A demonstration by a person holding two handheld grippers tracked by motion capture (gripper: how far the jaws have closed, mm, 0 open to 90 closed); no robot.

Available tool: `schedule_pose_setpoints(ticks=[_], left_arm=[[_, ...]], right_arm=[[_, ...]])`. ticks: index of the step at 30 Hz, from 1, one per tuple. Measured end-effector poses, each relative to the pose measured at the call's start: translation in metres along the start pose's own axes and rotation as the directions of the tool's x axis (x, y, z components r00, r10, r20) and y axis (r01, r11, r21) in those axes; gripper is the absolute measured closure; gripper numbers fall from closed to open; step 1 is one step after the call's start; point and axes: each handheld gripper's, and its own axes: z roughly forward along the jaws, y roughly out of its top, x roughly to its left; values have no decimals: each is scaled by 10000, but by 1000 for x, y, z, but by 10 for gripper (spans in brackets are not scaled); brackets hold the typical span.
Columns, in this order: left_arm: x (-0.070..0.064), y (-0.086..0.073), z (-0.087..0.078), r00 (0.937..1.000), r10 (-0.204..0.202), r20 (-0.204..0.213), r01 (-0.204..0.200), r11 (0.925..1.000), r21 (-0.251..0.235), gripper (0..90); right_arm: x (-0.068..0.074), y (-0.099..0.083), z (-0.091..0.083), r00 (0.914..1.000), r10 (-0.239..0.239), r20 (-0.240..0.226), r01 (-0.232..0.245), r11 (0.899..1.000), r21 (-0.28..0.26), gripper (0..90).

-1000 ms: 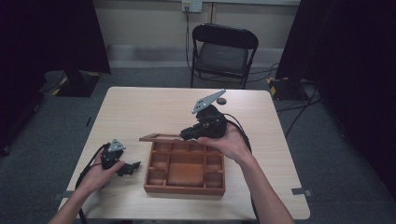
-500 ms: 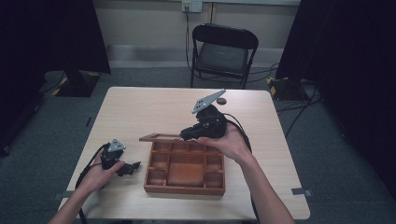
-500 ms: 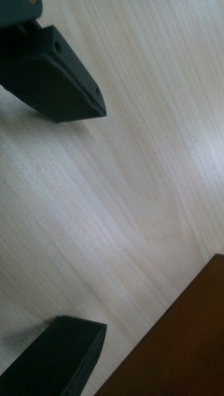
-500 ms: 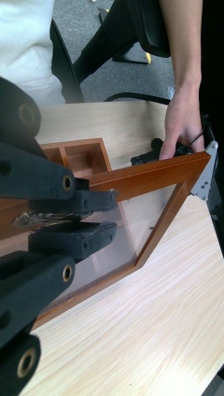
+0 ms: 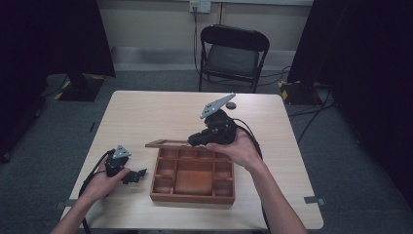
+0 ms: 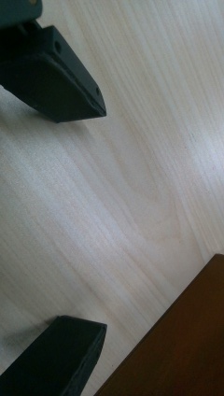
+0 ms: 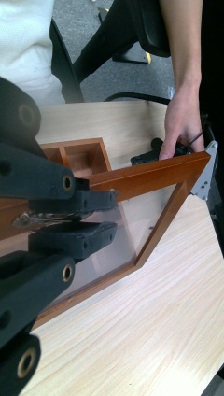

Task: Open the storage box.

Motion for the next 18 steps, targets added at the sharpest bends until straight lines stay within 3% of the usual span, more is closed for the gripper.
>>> schedule_pose_setpoints(ticks=[18], left_arm=[[0,0,0,10000,1,-7,-1,10000,-1,0]], right_arm=[[0,0,0,10000,-4,16,4,10000,9,838]])
